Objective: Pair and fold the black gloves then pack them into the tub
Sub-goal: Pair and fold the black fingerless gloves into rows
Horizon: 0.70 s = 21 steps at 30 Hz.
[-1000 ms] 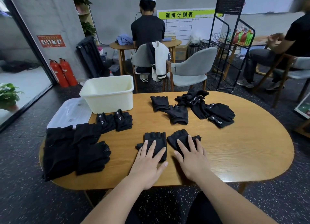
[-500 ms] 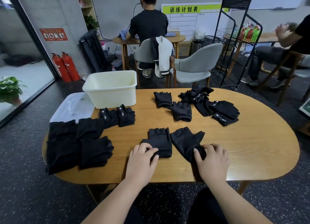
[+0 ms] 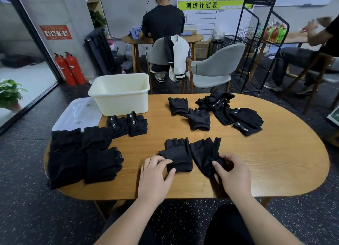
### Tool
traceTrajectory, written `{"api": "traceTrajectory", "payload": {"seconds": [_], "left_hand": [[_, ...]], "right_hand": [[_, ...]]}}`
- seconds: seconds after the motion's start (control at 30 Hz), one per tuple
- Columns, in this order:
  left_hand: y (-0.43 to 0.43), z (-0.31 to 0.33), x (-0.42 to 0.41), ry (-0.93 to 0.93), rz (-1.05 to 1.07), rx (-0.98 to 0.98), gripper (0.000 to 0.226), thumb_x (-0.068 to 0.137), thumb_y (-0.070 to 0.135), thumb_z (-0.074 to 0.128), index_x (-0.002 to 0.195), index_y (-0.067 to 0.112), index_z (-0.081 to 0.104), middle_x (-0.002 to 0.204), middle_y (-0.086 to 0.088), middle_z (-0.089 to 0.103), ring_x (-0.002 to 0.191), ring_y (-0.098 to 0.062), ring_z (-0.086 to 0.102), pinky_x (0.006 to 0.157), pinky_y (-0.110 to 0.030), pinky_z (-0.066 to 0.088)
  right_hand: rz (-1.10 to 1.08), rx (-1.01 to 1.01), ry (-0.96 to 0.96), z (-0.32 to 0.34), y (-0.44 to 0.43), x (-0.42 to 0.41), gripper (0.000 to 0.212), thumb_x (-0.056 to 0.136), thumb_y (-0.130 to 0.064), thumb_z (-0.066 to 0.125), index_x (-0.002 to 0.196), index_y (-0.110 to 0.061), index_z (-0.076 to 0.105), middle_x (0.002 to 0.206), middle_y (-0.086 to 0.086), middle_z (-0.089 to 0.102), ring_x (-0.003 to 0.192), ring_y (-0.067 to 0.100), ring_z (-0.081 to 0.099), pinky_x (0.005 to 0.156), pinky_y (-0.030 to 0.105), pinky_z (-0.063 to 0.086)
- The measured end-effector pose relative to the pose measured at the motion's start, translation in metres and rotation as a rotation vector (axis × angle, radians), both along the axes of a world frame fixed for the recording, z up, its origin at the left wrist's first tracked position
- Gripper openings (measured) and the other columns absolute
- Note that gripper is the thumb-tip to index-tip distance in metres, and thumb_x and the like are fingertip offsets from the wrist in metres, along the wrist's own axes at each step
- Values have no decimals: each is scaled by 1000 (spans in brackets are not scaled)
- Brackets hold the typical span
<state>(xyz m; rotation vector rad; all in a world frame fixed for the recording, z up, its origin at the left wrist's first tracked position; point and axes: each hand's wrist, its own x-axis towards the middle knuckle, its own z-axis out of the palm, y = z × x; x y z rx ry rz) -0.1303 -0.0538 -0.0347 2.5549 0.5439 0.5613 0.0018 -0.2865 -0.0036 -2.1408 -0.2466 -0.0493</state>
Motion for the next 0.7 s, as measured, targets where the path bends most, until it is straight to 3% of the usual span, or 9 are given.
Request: {"api": "traceTrajectory", "payload": {"seconds": [0.07,0.13,0.27,0.37,0.43,0.57,0.7], "left_hand": [[1,1,1,18,-4,-11,33,100,54,59,129,40,68,121,29,48,121,0,39,110,-28,37],[1,1,1,26,-7,-22,34,100,56,59,130,41,67,121,30,49,122,1,38,111,-29,36],[2,2,0,13,-1,-53,33,98,58,61,127,42,69,122,31,52,124,3,38,113,-28,34],[1,4,0,-7,3,-62,31,97,59,63,122,43,70,121,32,55,123,5,39,111,-24,32],[2,4,0,-28,7,-61,29,96,59,65,118,42,71,118,32,56,121,5,41,109,-25,36],[4,4,-1,-47,6,-112,26,97,54,65,118,41,74,117,33,58,122,5,41,110,-30,39],[5,5,0,-12,-1,-111,27,98,53,63,120,41,73,118,34,57,124,7,38,112,-30,36]], "right_hand": [[31,79,-8,16,4,0,28,90,-29,83,109,-41,66,108,-17,67,96,-3,62,73,12,47],[57,113,-77,36,13,2,27,92,-24,81,109,-39,66,107,-17,63,93,-8,59,71,7,47],[112,59,-319,69,40,6,25,93,-16,79,110,-31,70,104,-22,57,94,-4,59,80,10,46],[245,11,-534,71,63,2,22,92,-6,76,110,-18,73,106,-12,58,98,-1,57,84,8,43],[405,-95,-627,54,74,0,23,92,-7,77,113,-16,73,109,-7,59,99,7,59,82,17,50],[627,-375,-501,6,76,-6,51,91,-24,80,138,-25,64,124,-9,60,109,14,61,84,28,57],[578,-351,-497,-14,66,-2,46,92,-27,80,135,-20,68,128,-7,65,114,14,64,92,29,57]]}}
